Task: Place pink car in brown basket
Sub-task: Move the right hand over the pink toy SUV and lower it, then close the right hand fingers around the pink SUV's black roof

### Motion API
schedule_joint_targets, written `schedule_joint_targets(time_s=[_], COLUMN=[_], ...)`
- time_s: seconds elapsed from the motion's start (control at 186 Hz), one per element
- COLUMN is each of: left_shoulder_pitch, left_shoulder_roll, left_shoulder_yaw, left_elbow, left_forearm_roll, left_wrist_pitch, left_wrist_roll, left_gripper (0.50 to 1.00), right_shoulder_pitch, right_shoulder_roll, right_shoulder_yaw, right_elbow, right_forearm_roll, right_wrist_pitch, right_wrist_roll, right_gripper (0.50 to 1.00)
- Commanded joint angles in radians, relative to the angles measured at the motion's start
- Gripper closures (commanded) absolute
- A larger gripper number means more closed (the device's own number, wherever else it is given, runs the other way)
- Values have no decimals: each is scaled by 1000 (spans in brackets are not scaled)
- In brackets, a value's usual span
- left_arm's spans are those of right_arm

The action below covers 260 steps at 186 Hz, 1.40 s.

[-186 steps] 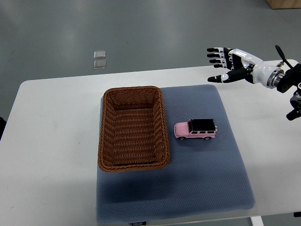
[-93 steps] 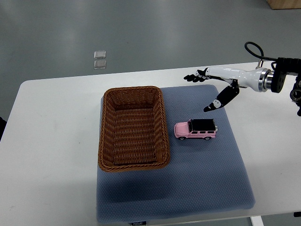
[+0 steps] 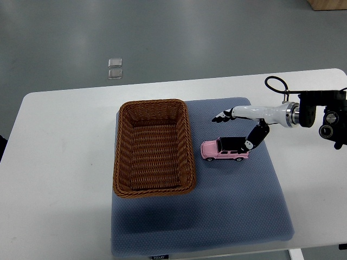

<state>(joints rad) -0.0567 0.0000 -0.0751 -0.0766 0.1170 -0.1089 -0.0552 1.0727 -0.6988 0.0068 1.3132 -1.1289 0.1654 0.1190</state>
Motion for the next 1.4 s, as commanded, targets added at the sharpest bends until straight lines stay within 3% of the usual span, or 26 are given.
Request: schedule_joint_targets(time_s=[0.0, 0.501, 0.695, 0.9, 0.987, 1.116, 1.396], left_shoulder_pitch=[0, 0, 0, 0, 0, -2, -6], left_shoulder_roll=[0, 0, 0, 0, 0, 0, 0], left_shoulder_yaw=[1, 1, 3, 3, 3, 3, 3], left_elbow=[0, -3, -6, -6, -6, -6, -6], left_forearm_roll=[0, 0, 1, 0, 0, 0, 0], left_wrist_pitch=[0, 0, -2, 0, -2, -2, -2], left_wrist_roll=[0, -2, -2, -2, 0, -2, -2], left_gripper=[500, 500, 500, 500, 500, 500, 500], right_shoulder_pitch=[-2, -17, -20, -20, -19, -14, 55], right_shoulder_roll=[12, 64, 76, 76, 76, 71, 15], right_shoulder_yaw=[-7, -67, -87, -111, -114, -116, -99], right_elbow=[0, -42, -48, -48, -48, -48, -22], right_forearm_roll=[-2, 4, 3, 0, -2, -6, -12], right_wrist_pitch=[-7, -89, -93, -93, -93, -102, -187], right_wrist_roll=[-30, -91, -99, -104, -104, -104, -99], right_gripper=[595, 634, 720, 740, 795, 1000, 1000])
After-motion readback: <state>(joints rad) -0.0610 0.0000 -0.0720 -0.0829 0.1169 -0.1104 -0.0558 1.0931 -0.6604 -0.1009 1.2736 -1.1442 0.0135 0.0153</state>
